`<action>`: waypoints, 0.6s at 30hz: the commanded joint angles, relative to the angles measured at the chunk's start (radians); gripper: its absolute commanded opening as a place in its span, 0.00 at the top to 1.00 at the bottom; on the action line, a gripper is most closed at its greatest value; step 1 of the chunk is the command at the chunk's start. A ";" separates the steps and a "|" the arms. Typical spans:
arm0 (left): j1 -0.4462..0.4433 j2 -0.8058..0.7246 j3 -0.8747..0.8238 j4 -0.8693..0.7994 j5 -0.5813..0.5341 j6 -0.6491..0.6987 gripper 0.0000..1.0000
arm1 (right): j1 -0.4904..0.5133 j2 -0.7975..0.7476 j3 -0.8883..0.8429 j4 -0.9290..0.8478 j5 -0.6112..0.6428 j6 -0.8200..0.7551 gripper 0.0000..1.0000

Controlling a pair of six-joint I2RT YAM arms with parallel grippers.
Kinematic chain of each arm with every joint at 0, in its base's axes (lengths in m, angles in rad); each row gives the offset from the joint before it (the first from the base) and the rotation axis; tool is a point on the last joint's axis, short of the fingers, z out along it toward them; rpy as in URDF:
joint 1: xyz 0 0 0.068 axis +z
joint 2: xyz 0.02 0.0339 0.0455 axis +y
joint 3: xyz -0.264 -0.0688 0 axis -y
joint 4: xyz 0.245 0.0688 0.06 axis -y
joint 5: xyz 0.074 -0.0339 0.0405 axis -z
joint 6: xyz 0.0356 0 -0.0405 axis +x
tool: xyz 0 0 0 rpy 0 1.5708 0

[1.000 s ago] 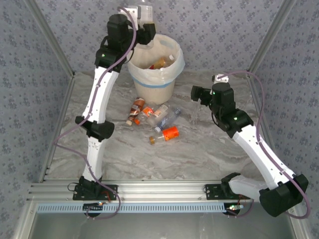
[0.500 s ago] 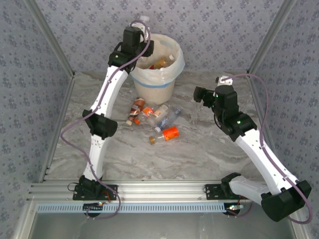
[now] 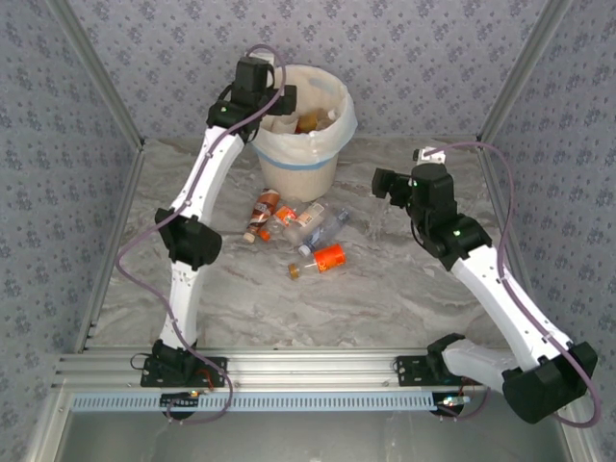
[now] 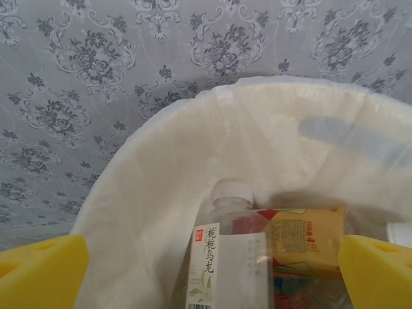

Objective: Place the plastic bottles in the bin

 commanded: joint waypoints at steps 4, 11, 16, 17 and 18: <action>0.011 -0.144 -0.040 -0.019 0.164 -0.097 0.01 | -0.008 0.044 -0.028 -0.023 -0.006 0.014 0.00; 0.013 -0.253 -0.179 0.007 0.352 -0.195 0.01 | -0.008 0.077 -0.096 0.035 -0.181 -0.082 0.00; 0.012 -0.288 -0.217 -0.001 0.370 -0.219 0.01 | -0.005 0.147 -0.083 0.015 -0.311 -0.189 0.00; 0.012 -0.289 -0.218 0.002 0.376 -0.225 0.01 | -0.002 0.164 -0.077 0.013 -0.344 -0.214 0.00; 0.012 -0.289 -0.223 0.006 0.386 -0.235 0.01 | 0.003 0.181 -0.071 0.012 -0.389 -0.254 0.00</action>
